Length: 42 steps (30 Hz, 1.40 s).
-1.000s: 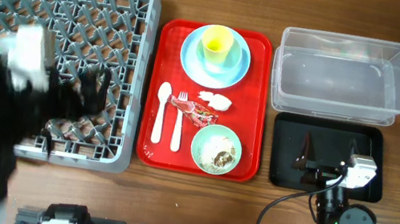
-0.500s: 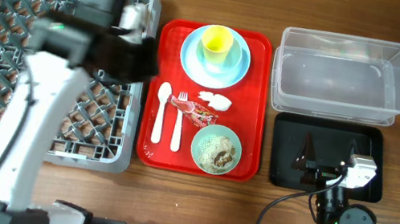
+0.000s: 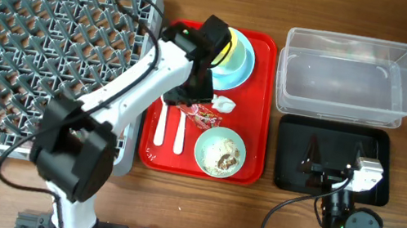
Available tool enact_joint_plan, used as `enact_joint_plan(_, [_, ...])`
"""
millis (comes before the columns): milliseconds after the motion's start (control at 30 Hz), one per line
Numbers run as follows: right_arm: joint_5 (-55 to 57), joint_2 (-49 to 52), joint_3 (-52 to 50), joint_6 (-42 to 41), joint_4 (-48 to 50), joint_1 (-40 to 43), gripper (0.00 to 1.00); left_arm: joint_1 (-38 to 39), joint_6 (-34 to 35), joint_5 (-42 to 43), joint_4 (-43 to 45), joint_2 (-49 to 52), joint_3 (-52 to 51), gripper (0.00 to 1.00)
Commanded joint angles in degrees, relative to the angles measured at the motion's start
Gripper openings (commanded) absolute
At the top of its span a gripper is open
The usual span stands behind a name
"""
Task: Sort waste into correct bins and load items into the dishwasher rack
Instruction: 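Lower the left gripper and grasp the white plastic spoon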
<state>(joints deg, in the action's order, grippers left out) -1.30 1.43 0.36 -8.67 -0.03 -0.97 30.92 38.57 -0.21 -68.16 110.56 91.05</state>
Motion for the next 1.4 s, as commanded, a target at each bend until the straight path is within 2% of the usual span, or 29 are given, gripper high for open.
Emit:
enact_joint_plan(0, [-0.5, -0.1, -0.1, 1.0, 0.2, -0.3, 1.0, 0.0, 5.0, -1.9, 0.9, 2.5, 0.7, 0.53])
enact_joint_plan(233, [-0.5, -0.1, -0.1, 1.0, 0.2, -0.3, 1.0, 0.0, 12.8, -6.3, 7.9, 3.1, -5.6, 0.52])
enact_joint_plan(433, [-0.5, -0.1, -0.1, 1.0, 0.2, -0.3, 1.0, -0.1, 13.4, -6.4, 14.9, 3.1, -11.5, 0.52])
enact_joint_plan(533, [-0.5, -0.1, -0.1, 1.0, 0.2, -0.3, 1.0, -0.1, 13.3, -7.9, 15.3, 3.0, -11.5, 0.55])
enact_joint_plan(600, [-0.5, -0.1, -0.1, 1.0, 0.2, -0.3, 1.0, -0.4, 11.6, -12.0, 14.8, 2.7, -11.1, 0.57])
enact_joint_plan(700, [-0.5, -0.1, -0.1, 1.0, 0.2, -0.3, 1.0, -1.5, 6.6, -12.2, 11.0, 0.2, -8.2, 0.57])
enact_joint_plan(767, [-0.5, -0.1, -0.1, 1.0, 0.2, -0.3, 1.0, -2.0, 6.6, -12.5, 7.6, -3.2, -6.1, 0.57])
enact_joint_plan(833, [-0.5, -0.1, -0.1, 1.0, 0.2, -0.3, 1.0, -2.3, 6.6, -12.5, 5.0, -6.5, -5.9, 0.48])
enact_joint_plan(933, [-0.5, -0.1, -0.1, 1.0, 0.2, -0.3, 1.0, -2.2, 6.9, -11.1, 0.0, -7.8, -6.0, 0.08])
enact_joint_plan(967, [-0.5, -0.1, -0.1, 1.0, 0.2, -0.3, 1.0, -2.1, 6.9, -10.3, -0.6, -7.5, -6.3, 0.04])
enact_joint_plan(1067, [-0.5, -0.1, -0.1, 1.0, 0.2, -0.3, 1.0, -0.9, 6.9, -6.8, 0.6, -6.3, -10.2, 0.04])
enact_joint_plan(1300, [-0.5, -0.1, -0.1, 1.0, 0.2, -0.3, 1.0, 1.2, 8.4, -6.5, 8.5, -5.4, -19.6, 0.04])
enact_joint_plan(1367, [-0.5, -0.1, -0.1, 1.0, 0.2, -0.3, 1.0, 1.2, 8.4, -6.5, 9.8, -5.4, -21.2, 0.08])
